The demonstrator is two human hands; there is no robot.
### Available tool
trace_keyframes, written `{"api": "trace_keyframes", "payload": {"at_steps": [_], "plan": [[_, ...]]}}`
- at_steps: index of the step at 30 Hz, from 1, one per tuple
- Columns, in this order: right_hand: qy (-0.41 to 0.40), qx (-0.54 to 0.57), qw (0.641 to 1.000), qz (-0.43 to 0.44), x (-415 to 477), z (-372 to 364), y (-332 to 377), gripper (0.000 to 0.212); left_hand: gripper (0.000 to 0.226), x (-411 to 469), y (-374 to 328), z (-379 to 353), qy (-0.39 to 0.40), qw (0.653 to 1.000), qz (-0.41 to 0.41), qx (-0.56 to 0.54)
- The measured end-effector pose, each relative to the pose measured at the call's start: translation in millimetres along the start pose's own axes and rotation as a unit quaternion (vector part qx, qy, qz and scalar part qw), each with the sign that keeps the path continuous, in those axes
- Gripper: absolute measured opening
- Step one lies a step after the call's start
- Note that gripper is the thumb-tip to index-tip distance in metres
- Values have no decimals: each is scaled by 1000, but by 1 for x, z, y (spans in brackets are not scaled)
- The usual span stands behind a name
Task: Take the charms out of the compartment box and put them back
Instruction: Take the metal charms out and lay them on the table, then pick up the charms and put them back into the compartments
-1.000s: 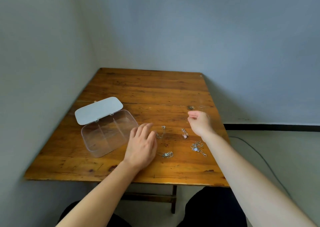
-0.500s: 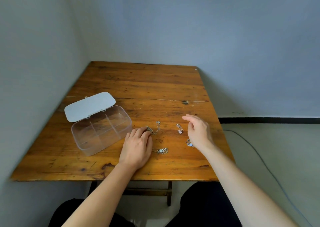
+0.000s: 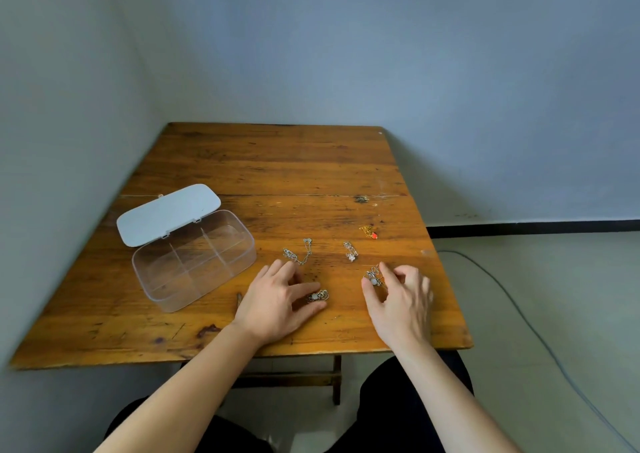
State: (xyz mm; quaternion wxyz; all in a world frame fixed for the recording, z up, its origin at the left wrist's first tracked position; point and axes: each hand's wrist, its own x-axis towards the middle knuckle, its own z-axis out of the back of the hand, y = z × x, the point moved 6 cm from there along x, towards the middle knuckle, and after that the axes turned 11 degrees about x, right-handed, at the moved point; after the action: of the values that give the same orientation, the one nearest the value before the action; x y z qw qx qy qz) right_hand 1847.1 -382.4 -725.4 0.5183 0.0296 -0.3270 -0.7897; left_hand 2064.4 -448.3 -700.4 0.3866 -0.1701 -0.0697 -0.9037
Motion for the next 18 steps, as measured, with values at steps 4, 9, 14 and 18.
{"api": "trace_keyframes", "payload": {"at_steps": [4, 9, 14, 18], "plan": [[-22, 84, 995, 42, -1, 2, 2, 32, 34, -2, -1, 2, -26, 999, -4, -30], [1, 127, 991, 41, 3, -2, 2, 16, 23, -2, 1, 5, -52, 998, 32, -16], [19, 136, 990, 32, 5, -1, 0, 16, 18, 0, 9, 8, -55, 994, 96, -22], [64, 221, 973, -27, 14, 2, -6, 21, 16, -2, 21, 10, -58, 979, 174, -93]]}}
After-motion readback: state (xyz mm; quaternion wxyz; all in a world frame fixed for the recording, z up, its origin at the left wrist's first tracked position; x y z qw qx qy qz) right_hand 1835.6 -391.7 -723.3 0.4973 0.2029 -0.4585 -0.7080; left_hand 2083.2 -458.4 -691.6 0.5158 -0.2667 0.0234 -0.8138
